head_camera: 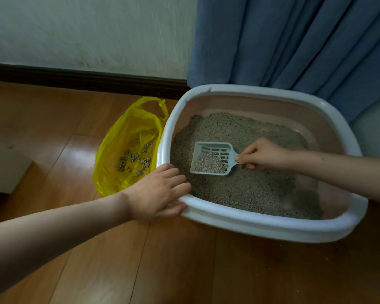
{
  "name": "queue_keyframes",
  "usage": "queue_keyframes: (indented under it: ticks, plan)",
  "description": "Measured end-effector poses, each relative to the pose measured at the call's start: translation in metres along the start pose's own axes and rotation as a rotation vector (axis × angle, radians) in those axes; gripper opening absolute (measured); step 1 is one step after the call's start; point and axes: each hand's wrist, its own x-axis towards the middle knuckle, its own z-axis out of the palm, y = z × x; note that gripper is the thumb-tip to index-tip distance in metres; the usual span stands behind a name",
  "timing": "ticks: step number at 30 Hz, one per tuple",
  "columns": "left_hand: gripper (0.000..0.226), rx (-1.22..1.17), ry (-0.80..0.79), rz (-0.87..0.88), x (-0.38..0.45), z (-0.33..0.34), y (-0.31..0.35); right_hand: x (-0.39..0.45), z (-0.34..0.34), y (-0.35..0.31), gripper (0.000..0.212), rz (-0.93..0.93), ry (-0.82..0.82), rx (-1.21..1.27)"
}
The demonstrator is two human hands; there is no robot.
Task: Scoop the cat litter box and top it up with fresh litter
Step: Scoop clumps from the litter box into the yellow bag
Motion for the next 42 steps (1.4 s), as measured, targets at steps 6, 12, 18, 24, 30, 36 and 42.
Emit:
queue_keyframes:
  ticks: [6,12,18,24,30,36,42]
  plan:
    - [0.026,0.007,0.002,0.000,0.001,0.000,0.000,-0.010,0.000,0.003,0.021,0.030,-0.037,0.016]
    - [0.024,0.008,0.013,0.011,0.001,0.001,-0.002,-0.016,-0.002,0.005,0.023,0.031,-0.024,0.044]
    - [0.025,0.003,0.008,0.014,0.000,0.001,-0.002,-0.019,-0.002,0.003,0.024,0.039,-0.013,0.061]
    - [0.028,0.011,0.001,0.002,0.000,0.001,-0.001,-0.020,-0.010,-0.018,0.022,-0.006,0.038,0.063]
    - [0.027,0.002,0.031,0.007,0.000,0.005,-0.001,-0.009,-0.013,-0.074,0.020,-0.139,0.138,0.022]
    - [0.026,-0.020,0.076,0.008,0.001,0.005,-0.003,0.024,0.024,-0.140,0.043,-0.366,0.186,-0.177]
    - [0.027,-0.038,0.095,0.010,-0.002,0.006,-0.003,0.046,0.070,-0.179,0.032,-0.504,0.322,-0.718]
